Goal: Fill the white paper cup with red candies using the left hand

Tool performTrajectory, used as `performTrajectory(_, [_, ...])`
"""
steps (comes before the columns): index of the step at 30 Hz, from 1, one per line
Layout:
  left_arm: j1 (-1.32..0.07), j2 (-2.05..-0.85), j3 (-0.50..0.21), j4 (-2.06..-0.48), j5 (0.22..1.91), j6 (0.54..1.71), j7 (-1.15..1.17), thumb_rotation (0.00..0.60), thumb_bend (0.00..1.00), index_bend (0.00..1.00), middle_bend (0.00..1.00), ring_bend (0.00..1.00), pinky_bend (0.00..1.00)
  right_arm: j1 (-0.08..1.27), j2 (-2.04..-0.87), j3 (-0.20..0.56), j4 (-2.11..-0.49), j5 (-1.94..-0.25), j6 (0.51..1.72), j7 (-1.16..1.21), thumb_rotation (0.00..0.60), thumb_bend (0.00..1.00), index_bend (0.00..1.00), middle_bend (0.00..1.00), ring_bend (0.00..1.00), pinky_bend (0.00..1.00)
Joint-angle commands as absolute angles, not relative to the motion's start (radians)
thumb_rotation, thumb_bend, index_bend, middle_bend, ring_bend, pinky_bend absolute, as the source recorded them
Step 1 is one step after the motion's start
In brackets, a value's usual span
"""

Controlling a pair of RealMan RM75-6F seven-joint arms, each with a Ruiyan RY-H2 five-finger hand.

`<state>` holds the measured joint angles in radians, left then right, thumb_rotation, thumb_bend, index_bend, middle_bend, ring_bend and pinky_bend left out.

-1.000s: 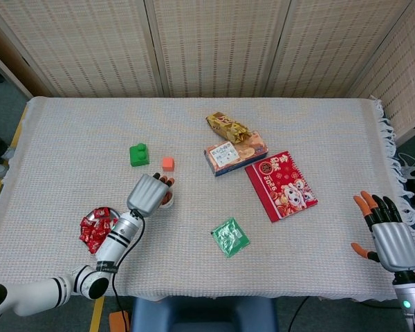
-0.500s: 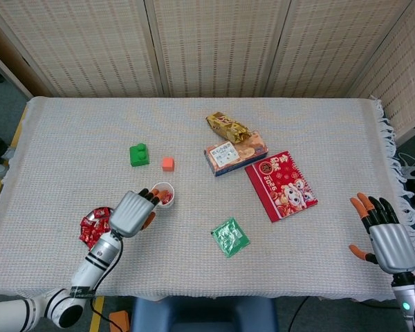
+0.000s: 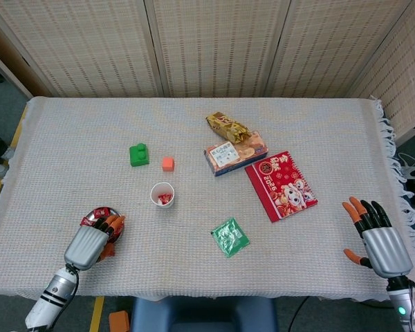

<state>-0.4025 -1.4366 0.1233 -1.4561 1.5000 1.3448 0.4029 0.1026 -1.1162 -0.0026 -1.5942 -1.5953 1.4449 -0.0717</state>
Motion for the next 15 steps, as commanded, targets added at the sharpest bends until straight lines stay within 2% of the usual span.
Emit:
performTrajectory(1, [-0.373, -1.45, 0.13, -1.425, 1.504, 1.35, 0.374, 0.6, 0.38, 0.11, 0.16, 0.24, 0.9, 0.102, -1.117, -0.002, -1.593, -1.594, 1.445, -0.074, 0.6, 0.06, 0.0, 0.0, 0.0, 0.0])
performTrajectory(10, [-0.309, -1.476, 0.156, -1.361, 1.553, 1.388, 0.353, 0.6, 0.38, 0.15, 0.17, 0.26, 0.91, 0.105, -1.119, -0.004, -1.593, -1.594, 1.437, -0.079, 0.6, 0.06, 0.0, 0.0, 0.0, 0.0])
performTrajectory(15, [-0.316, -1.485, 0.123, -1.335, 1.54, 1.362, 0.338, 0.6, 0.38, 0.15, 0.17, 0.25, 0.91, 0.107, -1.121, -0.009, -1.596, -1.601, 1.431, -0.084, 0.6, 0.06, 0.0, 0.0, 0.0, 0.0])
